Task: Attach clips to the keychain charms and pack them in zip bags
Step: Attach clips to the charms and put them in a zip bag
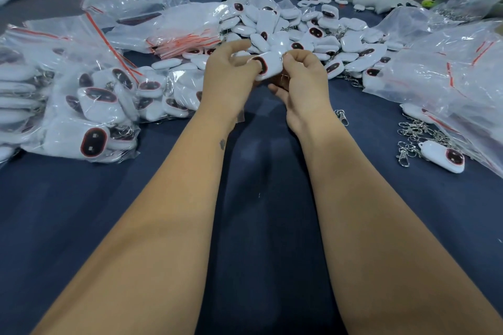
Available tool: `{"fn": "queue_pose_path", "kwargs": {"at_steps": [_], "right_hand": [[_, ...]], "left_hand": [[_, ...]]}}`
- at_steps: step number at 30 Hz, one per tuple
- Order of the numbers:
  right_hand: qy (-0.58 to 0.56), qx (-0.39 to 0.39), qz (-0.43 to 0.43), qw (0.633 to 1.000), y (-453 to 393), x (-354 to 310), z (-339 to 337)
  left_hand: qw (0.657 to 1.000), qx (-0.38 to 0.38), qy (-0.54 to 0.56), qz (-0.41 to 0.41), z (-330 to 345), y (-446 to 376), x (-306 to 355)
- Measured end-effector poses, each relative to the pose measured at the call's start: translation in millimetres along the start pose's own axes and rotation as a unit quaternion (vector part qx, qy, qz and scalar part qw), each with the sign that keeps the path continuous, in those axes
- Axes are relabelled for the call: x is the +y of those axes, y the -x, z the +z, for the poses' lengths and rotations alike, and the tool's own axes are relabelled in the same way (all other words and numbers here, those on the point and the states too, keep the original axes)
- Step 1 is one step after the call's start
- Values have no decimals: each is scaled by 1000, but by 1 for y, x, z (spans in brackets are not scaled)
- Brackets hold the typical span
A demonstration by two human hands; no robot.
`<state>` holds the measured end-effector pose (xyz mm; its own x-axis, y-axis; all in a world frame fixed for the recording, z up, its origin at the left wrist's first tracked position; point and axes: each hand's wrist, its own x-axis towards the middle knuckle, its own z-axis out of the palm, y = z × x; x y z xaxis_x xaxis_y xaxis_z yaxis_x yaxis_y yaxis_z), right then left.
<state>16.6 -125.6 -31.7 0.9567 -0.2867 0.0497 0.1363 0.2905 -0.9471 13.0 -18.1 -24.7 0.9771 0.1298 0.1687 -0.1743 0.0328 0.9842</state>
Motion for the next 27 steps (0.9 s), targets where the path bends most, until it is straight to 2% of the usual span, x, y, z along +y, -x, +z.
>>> {"fn": "queue_pose_path", "kwargs": {"at_steps": [2, 4, 5, 7, 8, 10, 14, 18, 23, 27], "right_hand": [[9, 15, -2, 1000, -1, 1, 0], [12, 31, -2, 999, -2, 2, 0], [13, 40, -2, 999, -2, 3, 0], [11, 54, -2, 998, -3, 4, 0], [10, 57, -2, 998, -3, 4, 0], [10, 57, -2, 998, -3, 4, 1], [17, 51, 2, 999, -3, 3, 1], [-3, 28, 13, 1000, -1, 3, 2], [-30, -8, 17, 999, 3, 1, 4], [-28, -17, 22, 999, 3, 2, 4]], "left_hand": [[993, 18, -89, 78, -1, 3, 5], [969, 69, -196, 132, -6, 5, 9], [944, 94, -279, 147, -10, 5, 9], [864, 117, -468, 144, -17, 2, 5], [828, 107, -538, 119, -19, 1, 3], [791, 58, -607, 60, -17, 3, -1], [771, 31, -634, 56, -14, 4, -5], [776, 34, -629, 44, -15, 4, -5], [766, 29, -641, 38, -14, 4, -6], [778, 40, -624, 59, -14, 3, -6]]}}
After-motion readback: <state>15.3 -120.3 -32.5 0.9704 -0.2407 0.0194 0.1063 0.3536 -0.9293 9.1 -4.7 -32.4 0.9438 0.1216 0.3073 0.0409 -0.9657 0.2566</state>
